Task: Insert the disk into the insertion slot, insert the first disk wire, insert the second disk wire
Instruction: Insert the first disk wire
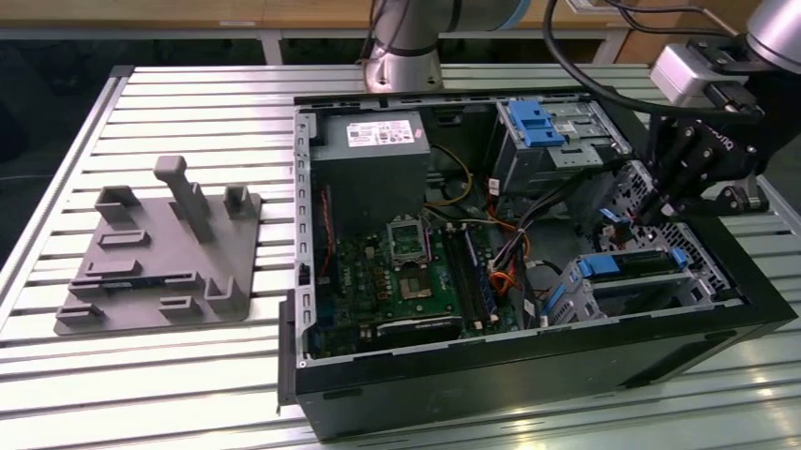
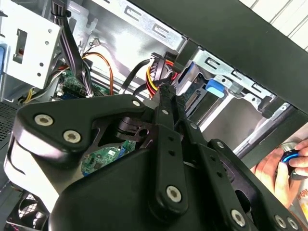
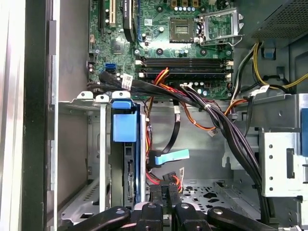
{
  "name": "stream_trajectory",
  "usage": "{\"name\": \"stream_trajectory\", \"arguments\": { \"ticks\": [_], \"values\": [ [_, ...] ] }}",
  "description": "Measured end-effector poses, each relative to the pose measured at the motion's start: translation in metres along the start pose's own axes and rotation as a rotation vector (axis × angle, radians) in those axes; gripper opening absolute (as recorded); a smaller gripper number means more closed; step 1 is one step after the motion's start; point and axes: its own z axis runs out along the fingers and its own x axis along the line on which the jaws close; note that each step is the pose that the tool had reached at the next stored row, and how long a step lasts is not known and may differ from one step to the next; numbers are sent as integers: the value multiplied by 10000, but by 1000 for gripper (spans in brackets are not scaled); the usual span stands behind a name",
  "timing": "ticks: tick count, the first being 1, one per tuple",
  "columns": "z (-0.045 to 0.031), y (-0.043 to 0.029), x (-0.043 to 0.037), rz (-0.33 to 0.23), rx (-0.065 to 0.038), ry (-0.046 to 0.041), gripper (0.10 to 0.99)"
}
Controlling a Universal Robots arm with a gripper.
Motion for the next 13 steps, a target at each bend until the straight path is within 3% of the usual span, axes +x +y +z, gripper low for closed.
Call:
{"name": "stream_trajectory", "arguments": {
  "ticks": [10,13],
  "values": [
    [0,1,26,-3,1,-27,169],
    [-1,2,71,-2,1,-26,169]
  ]
}}
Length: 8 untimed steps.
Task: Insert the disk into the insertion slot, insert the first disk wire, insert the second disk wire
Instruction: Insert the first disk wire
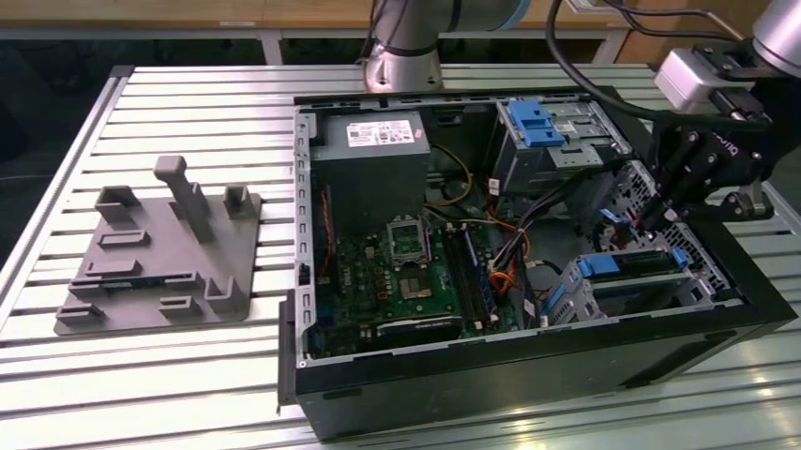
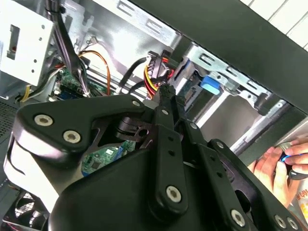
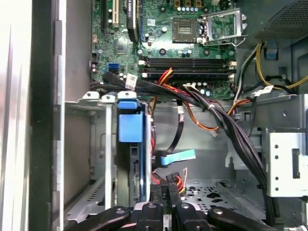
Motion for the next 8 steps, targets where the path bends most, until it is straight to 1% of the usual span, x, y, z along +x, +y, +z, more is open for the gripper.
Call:
{"name": "stream_trajectory", "arguments": {
  "ticks": [5,8],
  "values": [
    [-3,2,120,-1,0,1,169],
    [-4,3,149,-1,0,1,169]
  ]
}}
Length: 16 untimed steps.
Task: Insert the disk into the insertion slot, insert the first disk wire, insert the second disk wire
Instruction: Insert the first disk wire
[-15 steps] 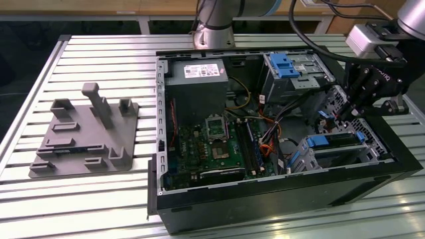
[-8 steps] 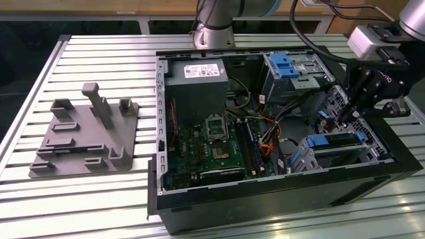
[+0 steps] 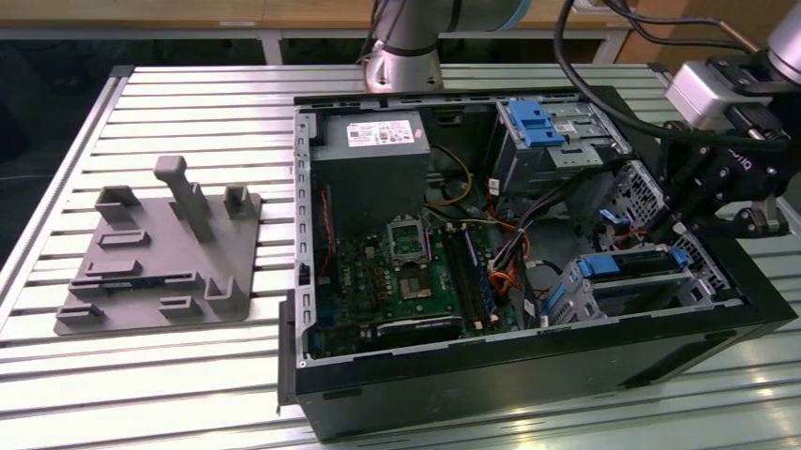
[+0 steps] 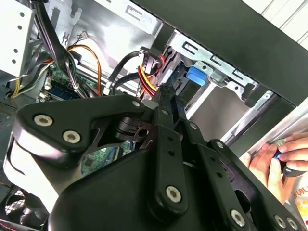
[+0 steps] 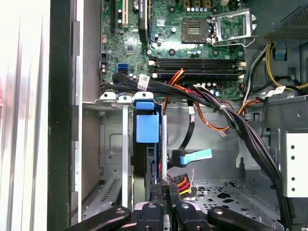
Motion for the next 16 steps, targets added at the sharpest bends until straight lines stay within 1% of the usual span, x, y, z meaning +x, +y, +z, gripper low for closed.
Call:
{"name": "stream_trajectory", "arguments": {
  "ticks": [6,16],
  "values": [
    [0,1,5,0,0,-1,169],
    [4,0,46,1,0,-1,169]
  ]
}}
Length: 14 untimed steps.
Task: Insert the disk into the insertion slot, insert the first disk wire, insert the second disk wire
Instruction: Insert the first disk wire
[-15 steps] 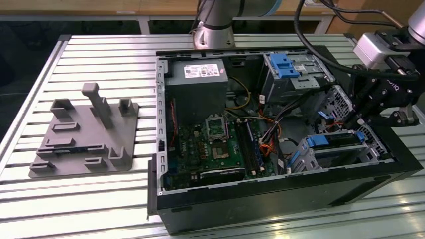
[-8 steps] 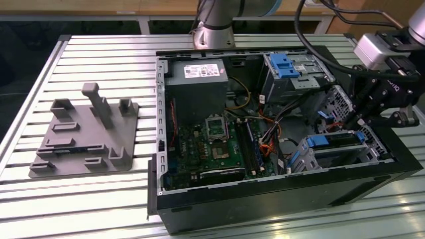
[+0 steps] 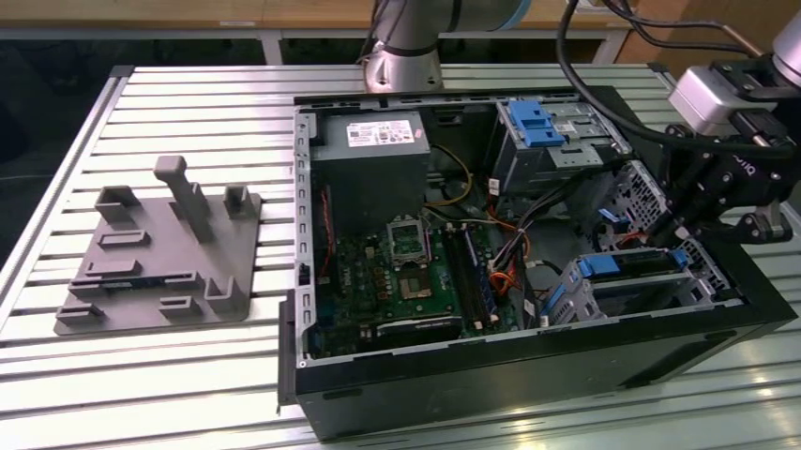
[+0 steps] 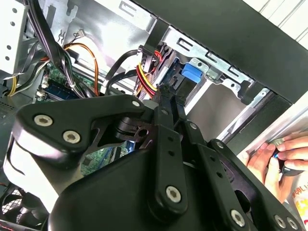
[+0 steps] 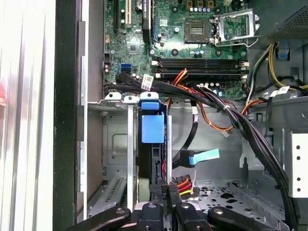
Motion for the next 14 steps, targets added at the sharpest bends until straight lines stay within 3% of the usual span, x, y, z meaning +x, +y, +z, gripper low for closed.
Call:
{"name": "stream_trajectory", "arguments": {
  "ticks": [14],
  "values": [
    [24,-14,6,-1,0,1,169]
  ]
}}
